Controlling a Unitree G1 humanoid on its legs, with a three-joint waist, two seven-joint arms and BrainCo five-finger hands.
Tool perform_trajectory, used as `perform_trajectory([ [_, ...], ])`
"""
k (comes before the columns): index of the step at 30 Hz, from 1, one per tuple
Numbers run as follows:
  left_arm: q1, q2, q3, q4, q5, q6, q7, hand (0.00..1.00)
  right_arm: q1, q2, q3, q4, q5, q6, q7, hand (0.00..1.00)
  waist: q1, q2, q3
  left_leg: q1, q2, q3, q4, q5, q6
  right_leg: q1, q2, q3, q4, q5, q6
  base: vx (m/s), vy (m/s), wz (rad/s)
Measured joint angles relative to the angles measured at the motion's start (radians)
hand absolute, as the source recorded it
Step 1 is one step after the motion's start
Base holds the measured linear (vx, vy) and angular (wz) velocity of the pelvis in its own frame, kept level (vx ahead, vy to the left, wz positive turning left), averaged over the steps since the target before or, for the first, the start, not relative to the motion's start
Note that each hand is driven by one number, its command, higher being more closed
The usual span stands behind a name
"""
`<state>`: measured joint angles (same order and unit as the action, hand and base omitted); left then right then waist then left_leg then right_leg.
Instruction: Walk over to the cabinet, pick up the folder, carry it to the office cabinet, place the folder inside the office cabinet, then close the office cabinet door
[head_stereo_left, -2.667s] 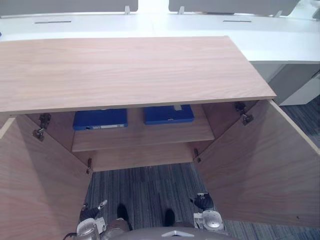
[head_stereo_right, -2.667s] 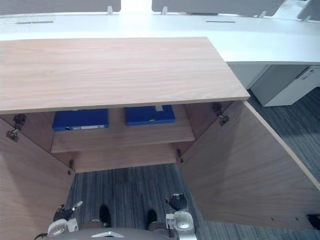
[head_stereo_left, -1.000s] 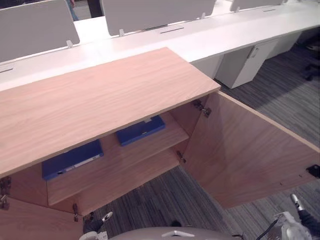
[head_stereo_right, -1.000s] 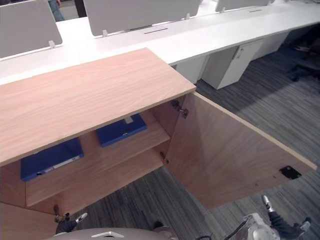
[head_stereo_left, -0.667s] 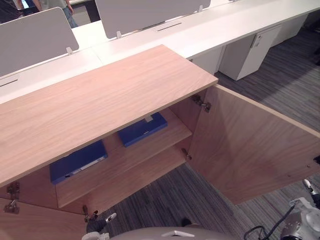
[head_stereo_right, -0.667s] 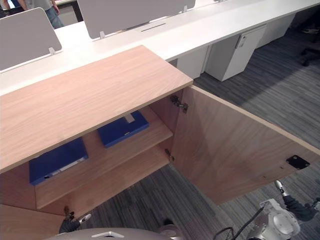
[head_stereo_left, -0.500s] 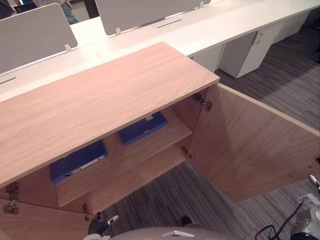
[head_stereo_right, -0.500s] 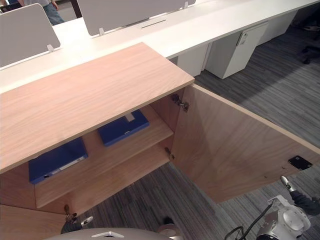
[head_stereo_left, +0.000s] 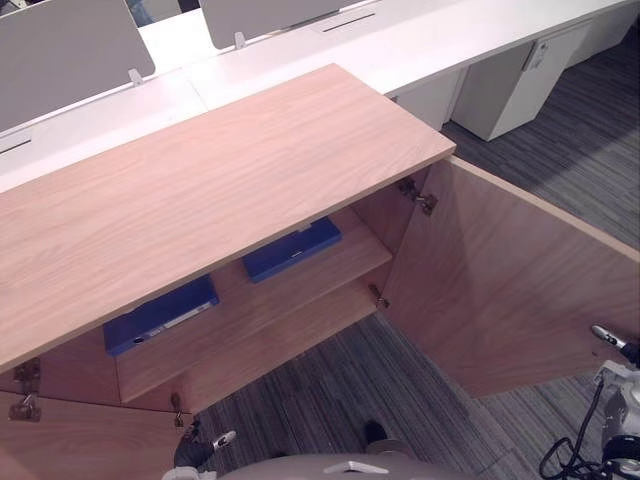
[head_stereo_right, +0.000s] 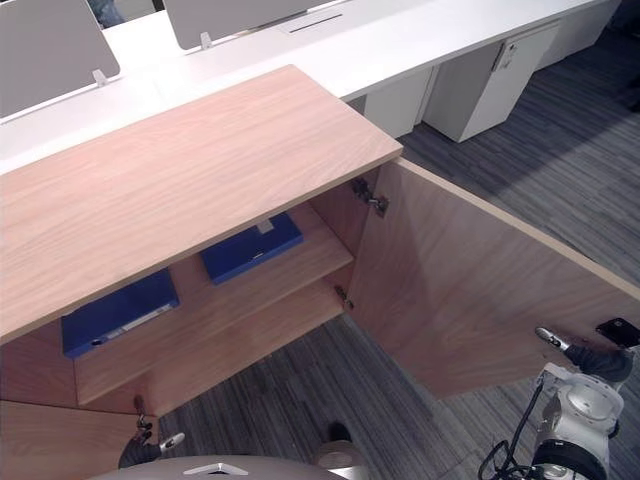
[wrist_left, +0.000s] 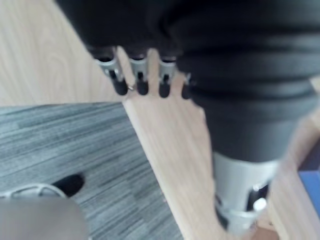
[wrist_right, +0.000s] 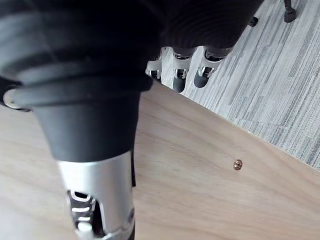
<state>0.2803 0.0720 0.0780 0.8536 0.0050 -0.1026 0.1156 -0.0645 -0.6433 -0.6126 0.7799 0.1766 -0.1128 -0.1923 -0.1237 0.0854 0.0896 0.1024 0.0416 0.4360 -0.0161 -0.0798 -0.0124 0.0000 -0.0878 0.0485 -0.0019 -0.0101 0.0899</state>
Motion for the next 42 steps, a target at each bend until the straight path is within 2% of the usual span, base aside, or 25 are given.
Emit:
perform_trajectory([
  [5, 0.0, 0.0, -0.002, -0.007, 0.005, -0.006, -0.016, 0.0, 0.002, -0.006, 0.055, 0.02, -0.028, 0.009, 0.003, 0.0, -0.016, -0.003, 0.002, 0.0, -0.004, -0.01, 0.0, 0.003, 0.005, 0.002, -0.004, -0.008, 0.001, 0.0, 0.0, -0.05, -0.026, 0.04],
  [10, -0.002, 0.002, -0.002, -0.012, 0.02, -0.007, -0.017, 0.0, 0.013, -0.006, 0.071, 0.015, -0.051, 0.009, 0.001, 0.0, -0.018, -0.011, 0.007, 0.0, -0.011, -0.026, -0.001, 0.007, 0.011, 0.007, -0.011, -0.017, 0.001, 0.001, 0.003, -0.05, -0.02, 0.06],
  [14, -0.001, 0.01, -0.001, -0.015, 0.033, -0.007, -0.018, 0.0, 0.084, 0.005, 0.1, -0.082, -0.09, 0.013, -0.002, 0.0, -0.019, -0.024, 0.016, 0.0, -0.013, -0.027, -0.003, 0.011, 0.016, 0.007, -0.013, -0.019, -0.002, 0.003, 0.007, -0.05, -0.019, 0.0],
  [22, -0.008, 0.022, -0.002, -0.017, 0.077, -0.006, -0.021, 0.0, 0.197, 0.13, 0.109, -0.307, -0.108, 0.012, -0.01, 0.0, -0.044, -0.039, 0.018, 0.0, -0.013, -0.024, -0.005, 0.017, 0.018, 0.008, -0.011, -0.016, -0.011, 0.017, 0.012, -0.05, -0.03, -0.03],
  [28, -0.027, 0.031, -0.004, -0.017, 0.088, -0.006, -0.021, 0.0, 0.299, 0.246, 0.187, -0.456, -0.129, 0.012, -0.034, 0.0, -0.044, -0.071, 0.013, 0.004, -0.01, -0.02, -0.013, 0.034, 0.017, 0.007, -0.005, -0.001, -0.043, 0.048, 0.01, -0.09, -0.039, -0.12],
  [33, -0.034, 0.034, -0.005, -0.013, 0.097, 0.004, -0.021, 0.0, 0.382, 0.322, 0.306, -0.555, -0.146, 0.01, -0.031, 0.0, -0.036, -0.107, 0.006, 0.012, -0.01, -0.022, -0.05, 0.057, 0.004, -0.01, 0.002, -0.01, -0.059, 0.069, -0.007, -0.15, -0.056, -0.25],
  [35, -0.045, 0.036, -0.007, -0.006, 0.099, 0.006, -0.019, 0.0, 0.428, 0.344, 0.386, -0.613, -0.149, 0.002, -0.024, 0.0, -0.015, -0.107, 0.005, 0.021, -0.006, -0.028, -0.067, 0.059, 0.003, -0.021, 0.005, -0.027, -0.053, 0.077, -0.013, -0.13, -0.051, -0.63],
  [38, -0.075, 0.035, -0.015, 0.014, 0.117, 0.01, -0.018, 0.0, 0.485, 0.388, 0.482, -0.655, -0.153, -0.017, 0.013, 0.0, -0.014, -0.107, 0.005, 0.015, 0.007, -0.036, -0.068, 0.064, -0.003, -0.03, 0.015, -0.032, -0.052, 0.076, -0.013, -0.08, -0.06, -0.39],
  [42, -0.1, 0.023, -0.024, 0.033, 0.118, 0.016, -0.016, 0.0, 0.537, 0.442, 0.634, -0.643, -0.169, -0.015, 0.063, 0.0, -0.013, -0.107, 0.005, 0.012, 0.02, -0.08, -0.069, 0.078, -0.013, -0.037, 0.031, -0.052, -0.037, 0.077, -0.013, -0.03, -0.073, 0.0],
])
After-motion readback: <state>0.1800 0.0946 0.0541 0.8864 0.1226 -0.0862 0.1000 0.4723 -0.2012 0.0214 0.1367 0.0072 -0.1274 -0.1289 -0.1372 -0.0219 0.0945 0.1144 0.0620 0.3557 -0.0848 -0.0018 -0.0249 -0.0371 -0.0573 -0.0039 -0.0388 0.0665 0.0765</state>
